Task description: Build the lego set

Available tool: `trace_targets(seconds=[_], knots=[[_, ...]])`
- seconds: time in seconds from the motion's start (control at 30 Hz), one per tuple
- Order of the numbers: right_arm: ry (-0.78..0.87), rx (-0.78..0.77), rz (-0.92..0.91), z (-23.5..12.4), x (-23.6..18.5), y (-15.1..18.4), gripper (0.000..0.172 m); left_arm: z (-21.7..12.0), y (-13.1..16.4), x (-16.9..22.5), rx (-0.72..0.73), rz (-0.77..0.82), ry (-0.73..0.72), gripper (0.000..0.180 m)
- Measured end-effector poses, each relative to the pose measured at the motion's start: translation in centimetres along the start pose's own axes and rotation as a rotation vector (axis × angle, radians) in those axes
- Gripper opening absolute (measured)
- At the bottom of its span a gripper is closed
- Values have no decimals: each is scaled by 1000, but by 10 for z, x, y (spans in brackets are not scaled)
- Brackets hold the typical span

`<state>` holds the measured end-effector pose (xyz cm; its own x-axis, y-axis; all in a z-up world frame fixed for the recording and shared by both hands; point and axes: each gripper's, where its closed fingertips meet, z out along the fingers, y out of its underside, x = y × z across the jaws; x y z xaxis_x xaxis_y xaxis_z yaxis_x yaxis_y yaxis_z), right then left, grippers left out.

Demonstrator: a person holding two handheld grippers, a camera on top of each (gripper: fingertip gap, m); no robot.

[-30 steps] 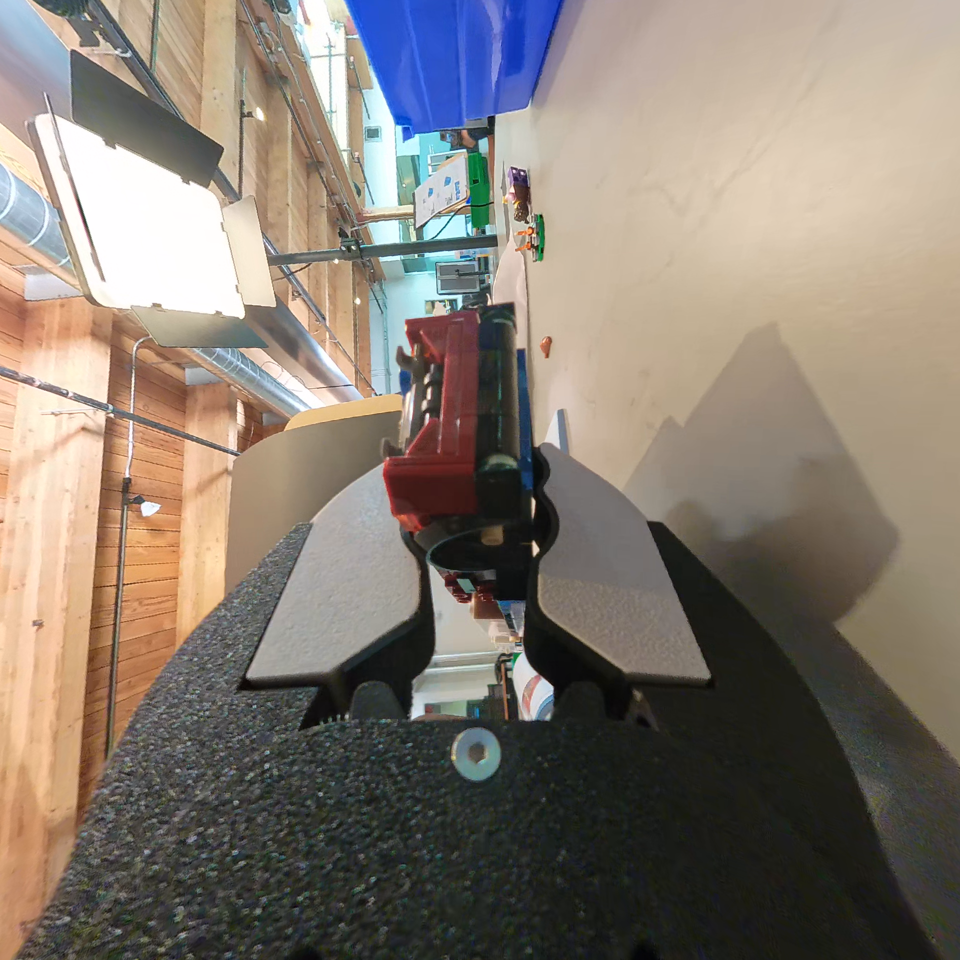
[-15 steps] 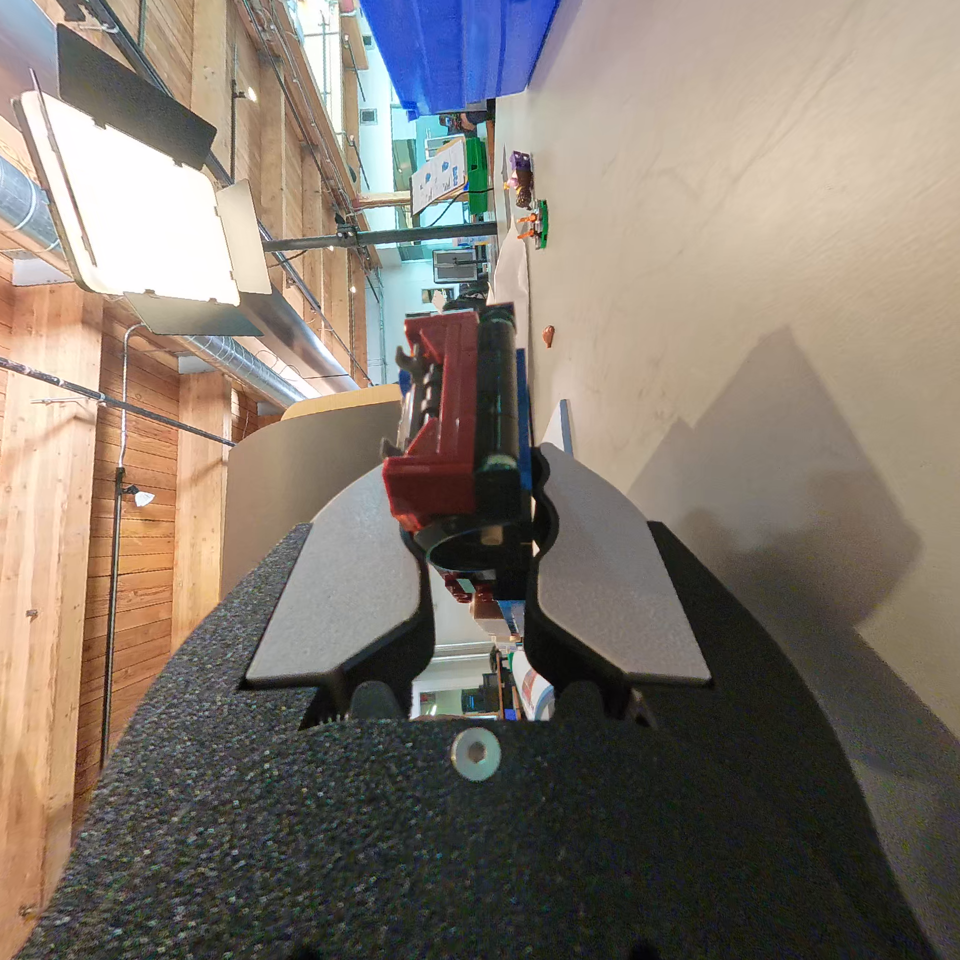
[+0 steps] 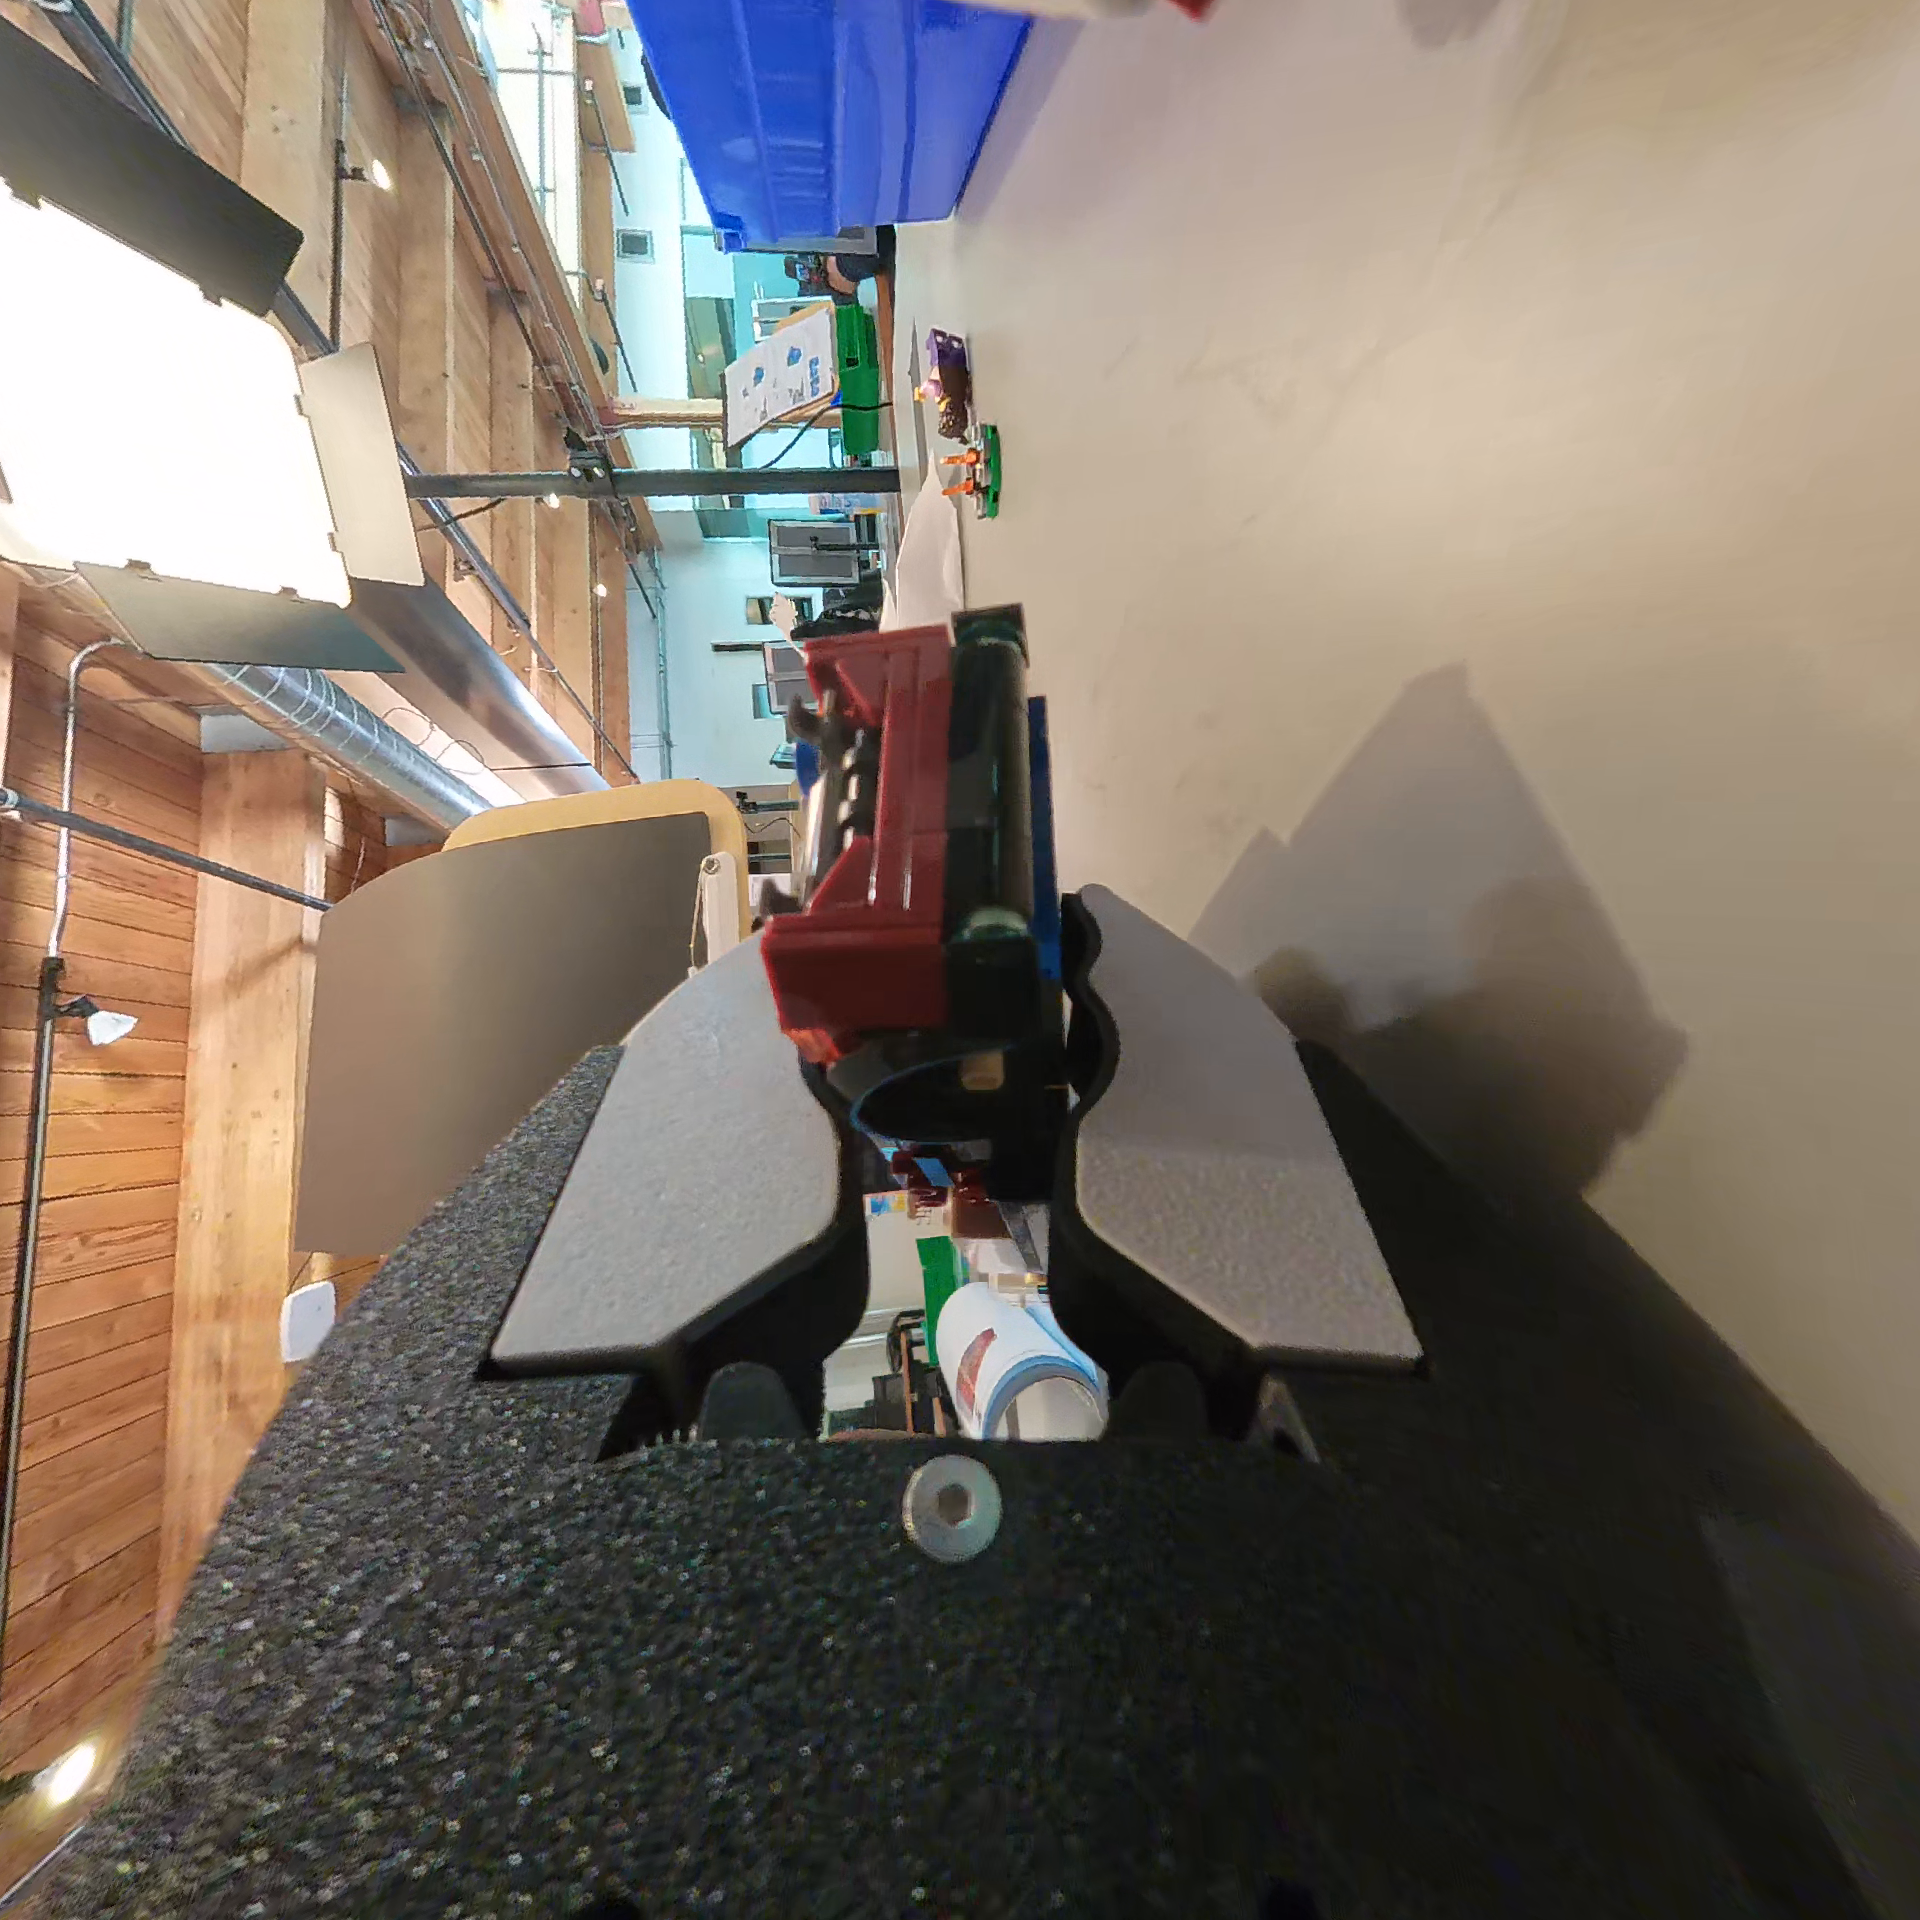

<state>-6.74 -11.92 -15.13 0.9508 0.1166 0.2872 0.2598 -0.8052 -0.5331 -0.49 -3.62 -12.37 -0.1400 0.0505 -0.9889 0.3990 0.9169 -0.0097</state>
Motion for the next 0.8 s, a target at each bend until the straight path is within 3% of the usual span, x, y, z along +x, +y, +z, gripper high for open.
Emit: trace_targets(seconds=[0.2, 0.43, 0.57, 0.8], knots=[[-1, 6, 173, -5, 2, 10, 21, 2, 5, -2, -7, -35, 7, 38], [105, -83, 410, -14, 13, 46, 23, 6, -3, 2, 22, -63, 22, 38], [72, -84, 478, -10, 12, 53, 25, 10, -7, 8, 35, -62, 28, 38], [46, -51, 470, -4, 12, 46, 10, 14, -9, 10, 43, -63, 25, 38]])
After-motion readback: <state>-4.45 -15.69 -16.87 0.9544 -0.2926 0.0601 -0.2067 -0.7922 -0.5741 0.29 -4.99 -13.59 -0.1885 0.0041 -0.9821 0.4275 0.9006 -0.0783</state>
